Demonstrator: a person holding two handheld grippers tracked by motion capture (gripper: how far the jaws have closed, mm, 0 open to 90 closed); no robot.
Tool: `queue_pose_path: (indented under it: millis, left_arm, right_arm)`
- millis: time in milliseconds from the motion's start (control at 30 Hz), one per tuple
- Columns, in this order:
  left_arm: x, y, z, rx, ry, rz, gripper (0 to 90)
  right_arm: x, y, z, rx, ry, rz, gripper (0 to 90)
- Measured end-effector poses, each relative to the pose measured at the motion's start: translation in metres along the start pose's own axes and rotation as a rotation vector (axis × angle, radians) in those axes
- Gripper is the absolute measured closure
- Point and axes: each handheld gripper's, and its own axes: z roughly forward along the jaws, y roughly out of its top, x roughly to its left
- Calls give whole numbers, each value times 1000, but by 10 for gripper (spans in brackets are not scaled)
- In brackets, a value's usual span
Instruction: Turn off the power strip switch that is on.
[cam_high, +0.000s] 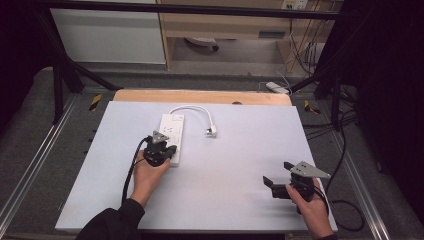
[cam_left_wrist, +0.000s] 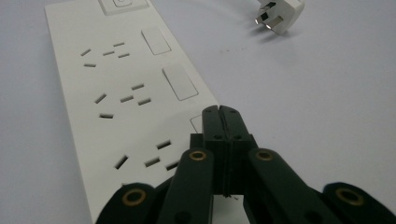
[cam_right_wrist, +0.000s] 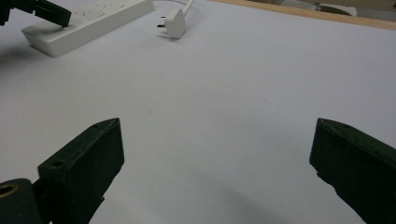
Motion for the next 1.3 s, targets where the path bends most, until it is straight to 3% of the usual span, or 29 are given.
queue_pose_path:
  millis: [1300]
  left_arm:
    - [-2,-5,-1,-10,-11,6,900]
  right_arm:
    - [1,0,0,2,3,-4,35]
